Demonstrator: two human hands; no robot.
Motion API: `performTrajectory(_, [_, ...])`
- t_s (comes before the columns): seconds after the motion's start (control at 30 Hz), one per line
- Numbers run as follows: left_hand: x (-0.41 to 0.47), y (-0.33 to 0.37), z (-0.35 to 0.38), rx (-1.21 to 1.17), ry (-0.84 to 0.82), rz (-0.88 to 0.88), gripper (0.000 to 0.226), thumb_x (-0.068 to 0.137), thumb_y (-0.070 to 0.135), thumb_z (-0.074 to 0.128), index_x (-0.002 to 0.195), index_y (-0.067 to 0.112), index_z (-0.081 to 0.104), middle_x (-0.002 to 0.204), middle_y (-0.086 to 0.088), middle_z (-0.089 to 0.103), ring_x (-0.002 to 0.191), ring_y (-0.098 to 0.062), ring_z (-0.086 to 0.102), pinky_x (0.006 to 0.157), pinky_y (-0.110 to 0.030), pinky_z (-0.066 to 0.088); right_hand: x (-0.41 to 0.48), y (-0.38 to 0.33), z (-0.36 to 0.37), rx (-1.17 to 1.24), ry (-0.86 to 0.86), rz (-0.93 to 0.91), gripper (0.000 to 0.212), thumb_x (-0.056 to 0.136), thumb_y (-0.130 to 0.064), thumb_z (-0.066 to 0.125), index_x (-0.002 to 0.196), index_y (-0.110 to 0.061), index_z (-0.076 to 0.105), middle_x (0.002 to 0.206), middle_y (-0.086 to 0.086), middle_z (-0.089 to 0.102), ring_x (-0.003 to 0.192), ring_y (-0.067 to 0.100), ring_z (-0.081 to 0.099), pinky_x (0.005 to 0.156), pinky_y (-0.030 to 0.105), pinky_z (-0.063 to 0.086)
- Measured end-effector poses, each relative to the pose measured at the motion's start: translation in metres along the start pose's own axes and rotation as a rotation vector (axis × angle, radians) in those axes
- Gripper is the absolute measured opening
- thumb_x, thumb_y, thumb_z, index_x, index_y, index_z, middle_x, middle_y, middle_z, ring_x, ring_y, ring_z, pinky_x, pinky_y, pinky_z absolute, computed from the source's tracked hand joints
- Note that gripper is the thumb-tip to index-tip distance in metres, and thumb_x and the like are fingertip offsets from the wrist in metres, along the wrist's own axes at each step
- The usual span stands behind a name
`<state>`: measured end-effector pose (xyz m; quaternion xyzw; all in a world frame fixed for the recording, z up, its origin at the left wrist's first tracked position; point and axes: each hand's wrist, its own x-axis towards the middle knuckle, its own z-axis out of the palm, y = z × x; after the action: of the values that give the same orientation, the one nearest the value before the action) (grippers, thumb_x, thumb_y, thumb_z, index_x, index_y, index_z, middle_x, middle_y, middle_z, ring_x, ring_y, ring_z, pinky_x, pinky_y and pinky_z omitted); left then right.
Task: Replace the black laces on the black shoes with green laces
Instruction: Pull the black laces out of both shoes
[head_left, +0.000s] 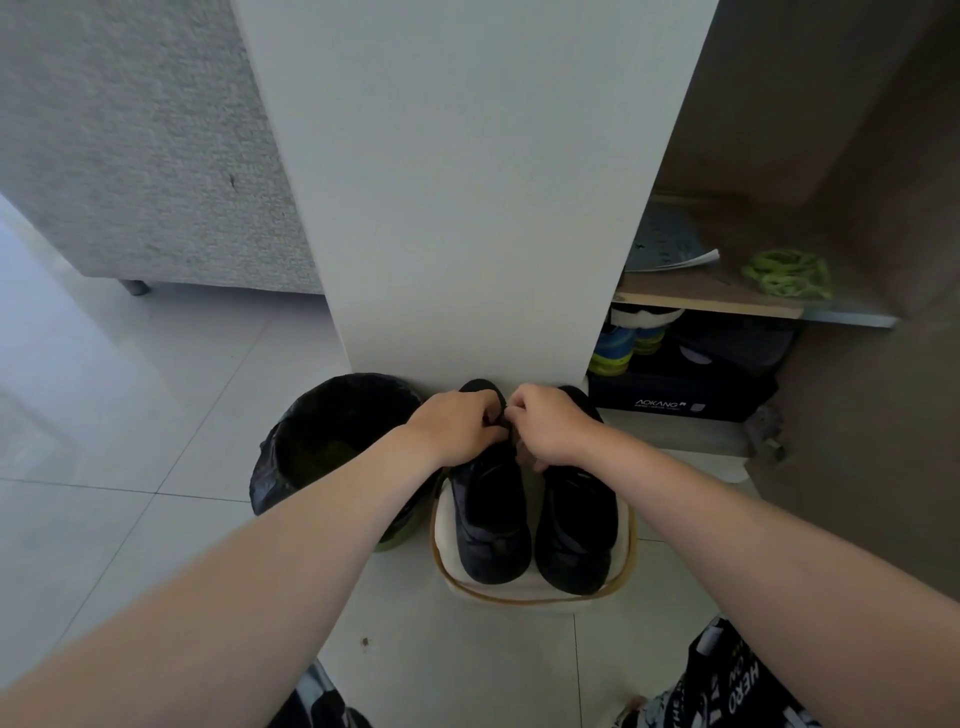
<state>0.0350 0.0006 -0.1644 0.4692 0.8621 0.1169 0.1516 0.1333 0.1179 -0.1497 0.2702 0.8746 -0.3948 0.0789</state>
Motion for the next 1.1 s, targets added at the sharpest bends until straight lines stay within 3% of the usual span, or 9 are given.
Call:
performTrajectory(0.1, [-0.003,0.002,0.001,-0.029,0.034,0.020,0.005,0.093,0.031,0.055,0.094,0.026,0.055,0.100,-0.004,0.067,0.096,-0.028,0.062,0.071,-0.033,0.041,0.001,0.002,0.005,0.085,0.031,-0.016,0.020,0.101,-0.019,0.053,0.083,-0.013,0.061,0.080,0.018,0.071,0.066,0.031,0.072,0.066,0.054,0.061])
performTrajectory(0.17, [-0.005,0.003,-0.001,-0.070,0.055,-0.011,0.007,0.093,0.022,0.051,0.095,0.022,0.058,0.101,-0.007,0.068,0.097,-0.030,0.062,0.074,-0.034,0.044,0.001,0.002,0.004,0.123,0.003,-0.014,0.005,0.094,-0.012,0.065,0.095,-0.016,0.062,0.082,0.011,0.070,0.062,0.022,0.069,0.065,0.045,0.063])
performTrajectory(0.27, [-0.005,0.000,-0.005,-0.138,0.057,-0.084,0.019,0.095,0.020,0.048,0.107,0.017,0.062,0.108,-0.008,0.068,0.101,-0.028,0.061,0.079,-0.032,0.045,0.000,0.003,0.003,0.146,-0.037,0.045,0.023,0.088,-0.007,0.073,0.110,-0.012,0.066,0.078,0.008,0.067,0.062,0.019,0.066,0.063,0.037,0.061])
performTrajectory(0.5, [-0.002,-0.003,-0.006,-0.101,-0.093,-0.071,0.012,0.098,0.030,0.047,0.087,0.025,0.046,0.103,-0.009,0.064,0.093,-0.027,0.057,0.073,-0.033,0.039,0.002,-0.010,-0.014,0.197,-0.005,0.104,0.027,0.097,-0.011,0.051,0.119,-0.001,0.063,0.097,0.012,0.063,0.072,0.024,0.064,0.053,0.032,0.057])
performTrajectory(0.67, [-0.001,-0.004,-0.012,-0.208,-0.111,-0.118,0.010,0.096,0.022,0.047,0.090,0.020,0.054,0.083,0.003,0.061,0.081,-0.021,0.058,0.069,-0.031,0.044,-0.006,-0.013,-0.010,0.087,-0.155,0.091,0.014,0.089,-0.021,0.061,0.086,-0.010,0.068,0.082,0.006,0.066,0.076,0.028,0.065,0.068,0.036,0.057])
performTrajectory(0.77, [-0.001,-0.008,-0.011,-0.353,-0.127,-0.147,0.013,0.099,0.020,0.046,0.090,0.019,0.055,0.090,0.002,0.070,0.072,-0.017,0.061,0.067,-0.035,0.054,-0.007,-0.013,-0.020,0.053,-0.140,0.104,0.018,0.088,-0.020,0.061,0.076,-0.007,0.066,0.067,0.003,0.067,0.064,0.025,0.063,0.058,0.024,0.047])
performTrajectory(0.93, [-0.002,-0.007,-0.012,-0.298,-0.141,-0.095,0.020,0.100,0.023,0.046,0.081,0.029,0.049,0.099,0.002,0.070,0.077,-0.012,0.060,0.067,-0.028,0.044,-0.009,-0.021,-0.032,-0.170,-0.007,0.058,0.029,0.084,-0.028,0.060,0.062,-0.011,0.055,0.056,0.003,0.048,0.054,0.026,0.053,0.050,0.026,0.036])
performTrajectory(1.0, [-0.001,-0.009,-0.012,-0.395,-0.161,-0.133,0.016,0.101,0.023,0.046,0.087,0.024,0.054,0.094,0.001,0.070,0.069,-0.014,0.059,0.065,-0.029,0.050,-0.010,-0.025,-0.031,-0.101,0.027,0.007,0.030,0.085,-0.026,0.061,0.060,-0.011,0.063,0.061,0.004,0.059,0.063,0.022,0.054,0.058,0.031,0.038])
performTrajectory(1.1, [-0.002,-0.010,-0.014,-0.472,-0.180,-0.156,0.016,0.101,0.021,0.044,0.103,0.012,0.057,0.086,0.000,0.066,0.062,-0.016,0.057,0.060,-0.032,0.051,-0.009,-0.018,-0.027,0.284,-0.037,0.018,0.031,0.090,-0.024,0.065,0.063,-0.009,0.067,0.070,0.011,0.071,0.069,0.020,0.061,0.074,0.037,0.052])
